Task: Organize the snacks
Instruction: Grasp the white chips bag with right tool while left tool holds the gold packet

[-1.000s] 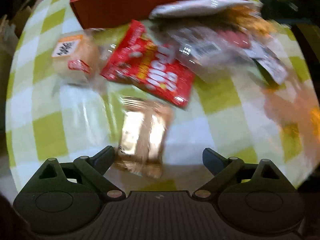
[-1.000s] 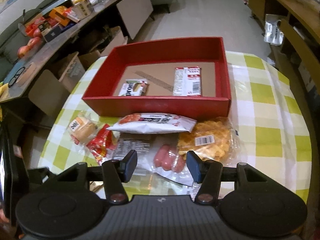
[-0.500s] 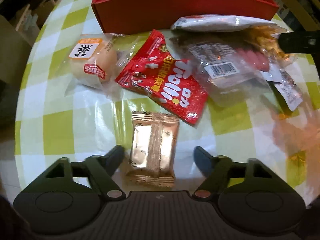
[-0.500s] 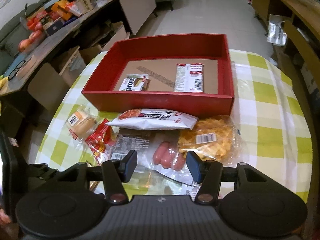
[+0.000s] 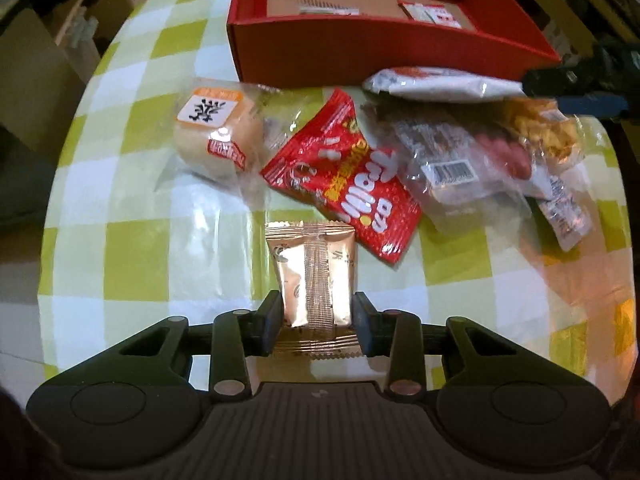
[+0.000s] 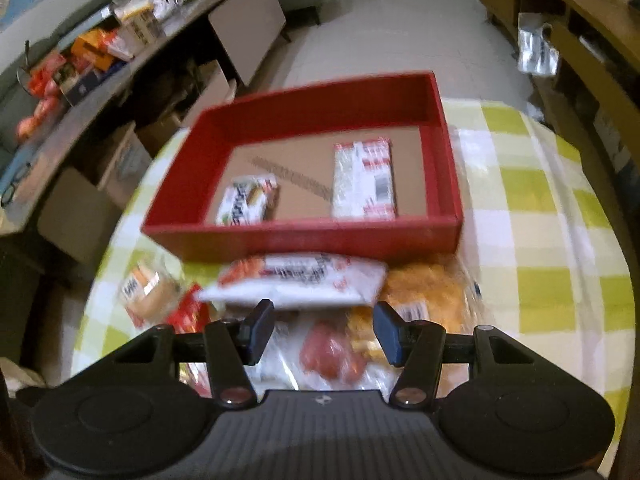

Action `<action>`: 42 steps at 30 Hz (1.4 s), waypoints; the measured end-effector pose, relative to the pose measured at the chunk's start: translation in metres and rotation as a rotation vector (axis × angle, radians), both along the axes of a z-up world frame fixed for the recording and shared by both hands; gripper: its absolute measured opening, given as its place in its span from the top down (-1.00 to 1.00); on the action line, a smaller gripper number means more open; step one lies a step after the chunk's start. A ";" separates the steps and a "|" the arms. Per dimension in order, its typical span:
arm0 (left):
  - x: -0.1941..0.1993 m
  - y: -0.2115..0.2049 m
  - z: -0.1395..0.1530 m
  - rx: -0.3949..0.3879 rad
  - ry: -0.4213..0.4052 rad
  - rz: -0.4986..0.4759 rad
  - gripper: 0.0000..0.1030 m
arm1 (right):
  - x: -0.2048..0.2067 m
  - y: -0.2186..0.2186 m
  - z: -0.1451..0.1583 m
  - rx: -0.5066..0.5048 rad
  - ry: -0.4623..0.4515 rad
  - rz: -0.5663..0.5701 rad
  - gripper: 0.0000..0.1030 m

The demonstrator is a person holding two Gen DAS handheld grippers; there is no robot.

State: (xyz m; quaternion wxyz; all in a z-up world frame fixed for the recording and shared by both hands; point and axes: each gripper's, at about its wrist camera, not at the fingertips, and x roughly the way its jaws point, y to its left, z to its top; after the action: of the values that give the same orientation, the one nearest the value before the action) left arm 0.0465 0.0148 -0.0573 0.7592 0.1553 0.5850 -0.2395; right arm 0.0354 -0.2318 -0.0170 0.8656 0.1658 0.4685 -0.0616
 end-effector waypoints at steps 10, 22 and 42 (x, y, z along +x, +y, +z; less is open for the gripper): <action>0.007 -0.014 -0.004 -0.022 0.054 -0.036 0.12 | 0.043 0.008 -0.044 0.103 0.075 0.024 -0.29; 0.020 -0.005 -0.017 -0.007 0.126 0.010 0.09 | 0.013 0.039 -0.016 0.066 0.044 0.240 -0.29; 0.019 -0.004 -0.018 0.002 0.123 -0.031 -0.08 | -0.009 0.064 -0.034 0.307 0.167 0.336 -0.55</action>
State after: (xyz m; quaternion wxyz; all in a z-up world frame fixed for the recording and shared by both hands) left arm 0.0659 0.0107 -0.0749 0.7177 0.1499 0.6284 -0.2598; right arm 0.0263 -0.1682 -0.0507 0.7866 0.2094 0.5634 0.1415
